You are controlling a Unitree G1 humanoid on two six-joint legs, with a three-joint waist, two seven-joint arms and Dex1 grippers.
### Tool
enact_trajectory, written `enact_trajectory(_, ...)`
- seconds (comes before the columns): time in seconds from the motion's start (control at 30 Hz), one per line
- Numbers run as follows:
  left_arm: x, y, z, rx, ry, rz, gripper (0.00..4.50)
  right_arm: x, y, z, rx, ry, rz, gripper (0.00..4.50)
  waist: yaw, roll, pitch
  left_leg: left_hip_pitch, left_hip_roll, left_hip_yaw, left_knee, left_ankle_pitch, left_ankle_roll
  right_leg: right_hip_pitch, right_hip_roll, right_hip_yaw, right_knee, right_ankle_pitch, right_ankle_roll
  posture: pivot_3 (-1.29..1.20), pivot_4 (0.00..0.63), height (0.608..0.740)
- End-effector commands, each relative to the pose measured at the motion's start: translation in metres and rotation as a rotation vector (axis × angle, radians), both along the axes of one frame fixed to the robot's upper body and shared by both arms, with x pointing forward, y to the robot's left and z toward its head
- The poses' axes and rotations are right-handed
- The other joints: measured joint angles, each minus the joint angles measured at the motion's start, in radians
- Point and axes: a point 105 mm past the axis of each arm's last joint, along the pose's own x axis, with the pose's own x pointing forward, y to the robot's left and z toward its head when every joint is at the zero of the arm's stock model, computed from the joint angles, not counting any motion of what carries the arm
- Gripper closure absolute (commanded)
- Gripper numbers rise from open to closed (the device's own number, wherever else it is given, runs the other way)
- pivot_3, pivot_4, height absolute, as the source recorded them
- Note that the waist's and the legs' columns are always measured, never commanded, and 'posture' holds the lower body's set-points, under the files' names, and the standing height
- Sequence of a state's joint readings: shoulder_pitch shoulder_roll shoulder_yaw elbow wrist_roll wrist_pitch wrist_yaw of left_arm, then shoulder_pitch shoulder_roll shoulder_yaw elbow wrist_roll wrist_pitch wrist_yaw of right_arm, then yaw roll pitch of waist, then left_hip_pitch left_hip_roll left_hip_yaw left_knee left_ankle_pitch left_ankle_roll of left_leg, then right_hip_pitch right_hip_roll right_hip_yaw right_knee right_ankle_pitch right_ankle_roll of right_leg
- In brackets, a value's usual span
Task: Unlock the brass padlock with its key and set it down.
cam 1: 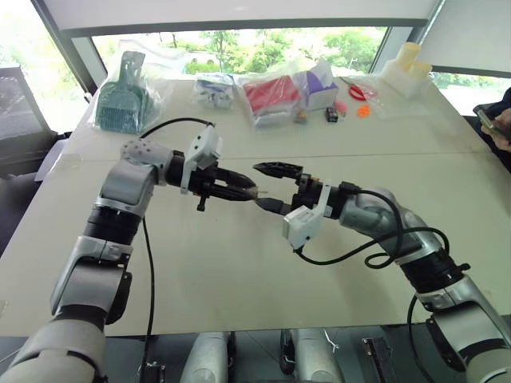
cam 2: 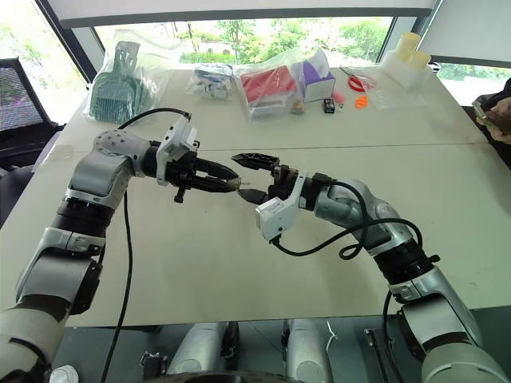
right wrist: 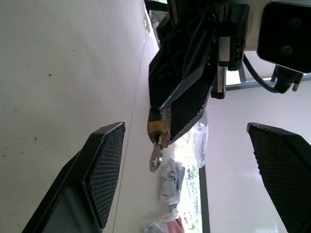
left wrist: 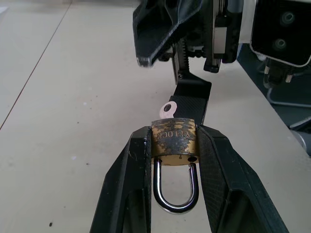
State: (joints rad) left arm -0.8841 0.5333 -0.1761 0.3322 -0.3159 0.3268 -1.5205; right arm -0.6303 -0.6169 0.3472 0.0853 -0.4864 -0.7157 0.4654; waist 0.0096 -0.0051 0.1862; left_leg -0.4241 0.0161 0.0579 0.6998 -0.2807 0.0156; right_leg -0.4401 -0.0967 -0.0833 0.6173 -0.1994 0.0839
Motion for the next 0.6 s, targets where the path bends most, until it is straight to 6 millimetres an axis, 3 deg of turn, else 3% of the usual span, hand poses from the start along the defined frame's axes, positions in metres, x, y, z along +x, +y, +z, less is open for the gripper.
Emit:
enact_trajectory(0.03,-0.0032,-0.0027,0.0143,-0.021,-0.047,-0.023,3.77,-0.0043,0.0055,0.0126,0.018,-0.054,0.051,1.20,0.000,0.000,0.000,0.000,0.000,0.000,0.000,0.000,0.000,0.000,0.000,0.000,0.000,0.000,0.000,0.00,0.150,0.740)
enact_trajectory(0.23,-0.0052,-0.0035,0.0161,-0.036,-0.041,-0.028,3.77,-0.0031,0.0077,0.0094,-0.006,-0.055,0.068,4.35,0.000,0.000,0.000,0.000,0.000,0.000,0.000,0.000,0.000,0.000,0.000,0.000,0.000,0.000,0.000,0.00,0.150,0.740)
enact_trajectory(0.53,-0.0076,0.0000,0.0132,-0.018,-0.023,-0.014,3.77,-0.0014,0.0073,0.0094,-0.010,-0.050,0.068,4.43,0.000,0.000,0.000,0.000,0.000,0.000,0.000,0.000,0.000,0.000,0.000,0.000,0.000,0.000,0.000,0.00,0.150,0.740)
enact_trajectory(0.57,-0.0071,0.0011,0.0128,-0.015,-0.017,-0.003,2.97,-0.0008,0.0069,0.0098,-0.008,-0.049,0.064,4.50,0.000,0.000,0.000,0.000,0.000,0.000,0.000,0.000,0.000,0.000,0.000,0.000,0.000,0.000,0.000,0.00,0.150,0.740)
enact_trajectory(0.6,-0.0067,0.0022,0.0129,-0.015,-0.011,0.006,2.74,-0.0004,0.0067,0.0100,-0.007,-0.049,0.062,4.50,0.000,0.000,0.000,0.000,0.000,0.000,0.000,0.000,0.000,0.000,0.000,0.000,0.000,0.000,0.000,0.00,0.150,0.740)
